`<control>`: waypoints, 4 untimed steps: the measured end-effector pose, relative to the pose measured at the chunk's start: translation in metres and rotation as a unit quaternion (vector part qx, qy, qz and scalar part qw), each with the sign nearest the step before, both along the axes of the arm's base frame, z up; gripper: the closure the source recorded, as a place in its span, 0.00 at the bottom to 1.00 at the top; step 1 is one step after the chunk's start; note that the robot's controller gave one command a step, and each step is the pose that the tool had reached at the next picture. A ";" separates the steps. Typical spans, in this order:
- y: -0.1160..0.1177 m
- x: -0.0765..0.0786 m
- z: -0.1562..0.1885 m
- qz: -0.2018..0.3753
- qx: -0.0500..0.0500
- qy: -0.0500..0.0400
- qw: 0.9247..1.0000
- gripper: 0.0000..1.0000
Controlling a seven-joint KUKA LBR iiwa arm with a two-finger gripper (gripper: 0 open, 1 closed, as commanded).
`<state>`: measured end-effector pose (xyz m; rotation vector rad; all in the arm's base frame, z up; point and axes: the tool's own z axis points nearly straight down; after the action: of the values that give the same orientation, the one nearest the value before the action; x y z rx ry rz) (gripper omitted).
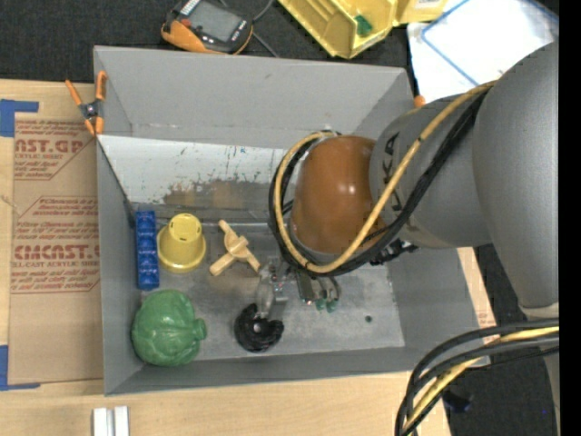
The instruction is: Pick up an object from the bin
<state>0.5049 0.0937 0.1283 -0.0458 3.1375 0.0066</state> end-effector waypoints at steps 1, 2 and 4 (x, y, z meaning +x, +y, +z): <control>0.000 0.000 0.000 0.000 0.000 0.000 1.000 0.00; 0.000 0.000 0.000 0.000 0.000 0.000 1.000 0.00; 0.011 0.012 -0.055 0.064 0.001 -0.006 0.998 1.00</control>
Offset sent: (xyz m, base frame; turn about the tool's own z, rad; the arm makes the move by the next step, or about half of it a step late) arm 0.0000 0.0000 0.0000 0.0000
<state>0.5164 0.1046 0.0736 -0.2461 3.1166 0.0089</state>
